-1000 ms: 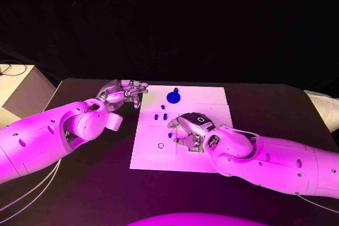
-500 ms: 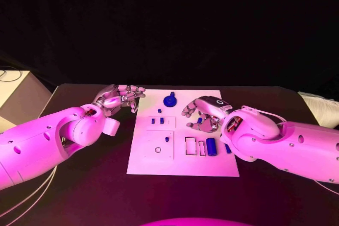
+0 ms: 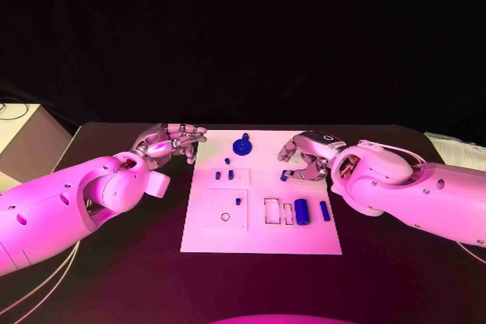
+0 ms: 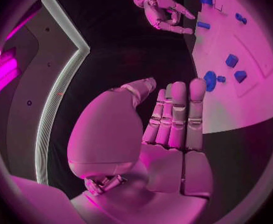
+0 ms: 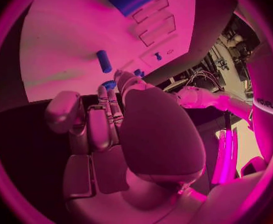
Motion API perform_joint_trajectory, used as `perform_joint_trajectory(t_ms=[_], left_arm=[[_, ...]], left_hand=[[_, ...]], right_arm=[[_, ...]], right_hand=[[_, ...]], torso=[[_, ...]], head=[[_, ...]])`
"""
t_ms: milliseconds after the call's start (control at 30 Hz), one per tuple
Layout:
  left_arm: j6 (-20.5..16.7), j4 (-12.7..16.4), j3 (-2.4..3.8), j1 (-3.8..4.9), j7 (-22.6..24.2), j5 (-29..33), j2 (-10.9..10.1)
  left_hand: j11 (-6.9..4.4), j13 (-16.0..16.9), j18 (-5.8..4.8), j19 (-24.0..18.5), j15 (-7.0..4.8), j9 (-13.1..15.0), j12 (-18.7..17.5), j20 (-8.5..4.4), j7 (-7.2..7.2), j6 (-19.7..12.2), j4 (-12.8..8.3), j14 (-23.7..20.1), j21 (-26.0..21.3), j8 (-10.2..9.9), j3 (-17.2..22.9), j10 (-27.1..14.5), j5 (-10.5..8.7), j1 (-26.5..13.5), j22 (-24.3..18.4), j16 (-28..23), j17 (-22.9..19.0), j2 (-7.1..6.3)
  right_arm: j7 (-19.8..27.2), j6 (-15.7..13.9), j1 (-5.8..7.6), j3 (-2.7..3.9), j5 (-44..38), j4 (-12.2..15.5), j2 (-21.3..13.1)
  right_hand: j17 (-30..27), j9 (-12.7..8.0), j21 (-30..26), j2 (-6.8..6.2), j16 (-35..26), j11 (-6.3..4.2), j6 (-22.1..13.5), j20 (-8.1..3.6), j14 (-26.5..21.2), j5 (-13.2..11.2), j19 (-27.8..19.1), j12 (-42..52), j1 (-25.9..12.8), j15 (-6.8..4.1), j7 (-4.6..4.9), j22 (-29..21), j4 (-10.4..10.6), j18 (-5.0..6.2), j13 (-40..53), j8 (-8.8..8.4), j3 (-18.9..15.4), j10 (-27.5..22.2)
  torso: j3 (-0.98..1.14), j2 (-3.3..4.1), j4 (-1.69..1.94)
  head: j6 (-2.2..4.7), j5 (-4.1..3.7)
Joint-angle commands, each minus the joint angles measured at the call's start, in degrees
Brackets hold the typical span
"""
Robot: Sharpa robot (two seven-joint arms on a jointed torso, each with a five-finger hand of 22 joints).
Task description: Assemble the parts on the task board
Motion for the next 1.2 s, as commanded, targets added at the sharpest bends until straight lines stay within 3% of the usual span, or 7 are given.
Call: perform_joint_trajectory(t_ms=[33,200,367,633,867,1200], left_arm=[[0.9,0.1,0.05,-0.01,0.9,-0.2,0.1],[0.9,0.1,0.05,-0.02,0.9,-0.2,0.1],[1.0,0.1,0.05,-0.02,0.8,-0.2,0.0],[1.0,0.1,0.05,-0.02,0.7,-0.2,-0.1],[1.1,0.1,0.05,-0.02,0.6,-0.2,-0.1],[1.5,0.0,0.05,-0.02,0.2,-0.1,-0.1]], left_hand=[[0.07,0.0,-0.05,-0.1,0.00,0.0,-0.2,0.03,0.00,-0.2,-0.1,0.3,-0.2,-0.2,-0.4,-0.3,-0.06,0.4,0.0,-0.3,0.1,0.11],[0.07,0.0,-0.05,-0.1,0.00,0.0,-0.2,0.03,0.00,-0.2,-0.1,0.3,-0.2,-0.2,-0.4,-0.3,-0.06,0.4,0.0,-0.3,0.1,0.11],[0.07,0.0,-0.05,-0.1,0.00,0.0,-0.2,0.03,0.00,-0.2,-0.1,0.3,-0.2,-0.2,-0.4,-0.3,-0.06,0.4,0.0,-0.3,0.1,0.11],[0.07,0.0,-0.05,-0.1,0.00,0.0,-0.2,0.03,0.00,-0.2,-0.1,0.3,-0.2,-0.2,-0.4,-0.3,-0.06,0.4,0.0,-0.3,0.1,0.11],[0.09,0.0,-0.04,-0.1,0.01,0.0,-0.2,0.04,0.01,-0.2,0.0,0.2,-0.3,-0.2,-0.5,-0.4,-0.06,0.4,-0.1,-0.4,0.1,0.11],[0.11,0.0,-0.07,-0.1,0.03,0.0,-0.2,0.05,0.03,-0.2,0.1,0.2,-0.2,-0.2,-0.5,-0.4,-0.07,0.3,0.0,-0.4,0.1,0.17]], right_arm=[[0.1,4.2,0.03,-0.04,-4.4,-0.8,0.4],[0.0,5.1,-0.20,-0.24,-4.5,-2.1,1.5],[-0.2,6.1,-0.41,-0.34,-4.5,-2.6,2.0],[-0.5,7.0,-0.87,-0.49,-4.5,-3.1,2.6],[-0.9,7.2,-1.20,-0.56,-4.5,-3.3,3.2],[-1.0,5.3,-1.30,-0.58,-4.5,-3.4,3.3]], right_hand=[[-0.1,-0.1,-0.2,-0.27,0.1,0.14,-0.3,0.26,0.6,-0.8,-0.1,-0.4,0.1,0.11,-0.30,0.0,0.0,-0.40,0.0,-0.41,-1.0,-0.7],[-0.3,-0.2,-0.4,0.13,0.1,0.11,-0.3,0.28,0.6,-0.9,-0.2,-0.4,0.1,0.12,-0.31,-0.2,0.1,-0.34,0.1,-0.42,-1.3,-0.6],[-0.2,-0.2,-0.3,0.42,0.1,0.03,-0.1,0.28,0.6,-1.0,-0.1,-0.2,0.1,0.08,-0.25,-0.1,0.2,-0.36,0.2,-0.37,-1.5,-0.1],[0.0,-0.2,-0.2,1.21,0.3,-0.26,0.8,0.11,0.6,-1.1,0.0,0.5,0.2,-0.16,-0.11,0.2,0.2,-0.36,0.3,0.00,-1.1,1.8],[0.2,-0.2,0.1,1.94,0.5,-0.64,2.1,-0.37,0.7,-1.6,0.2,0.7,-0.3,-0.72,-0.33,0.6,0.3,-0.38,0.2,0.54,0.9,4.1],[0.4,0.1,0.5,2.58,0.7,-1.18,4.0,-0.80,0.8,-1.4,0.4,0.2,-0.6,-1.10,-0.86,1.3,0.0,-0.56,0.2,1.52,4.9,7.0]], torso=[[-0.07,-0.01,0.00],[-0.06,0.03,-0.11],[-0.05,0.07,0.10],[-0.01,0.04,-0.10],[0.02,0.07,-0.01],[0.01,0.04,-0.09]], head=[[-0.02,-0.01],[0.04,-0.04],[-0.01,-0.23],[-0.36,0.03],[-0.46,-0.04],[-0.55,0.19]])
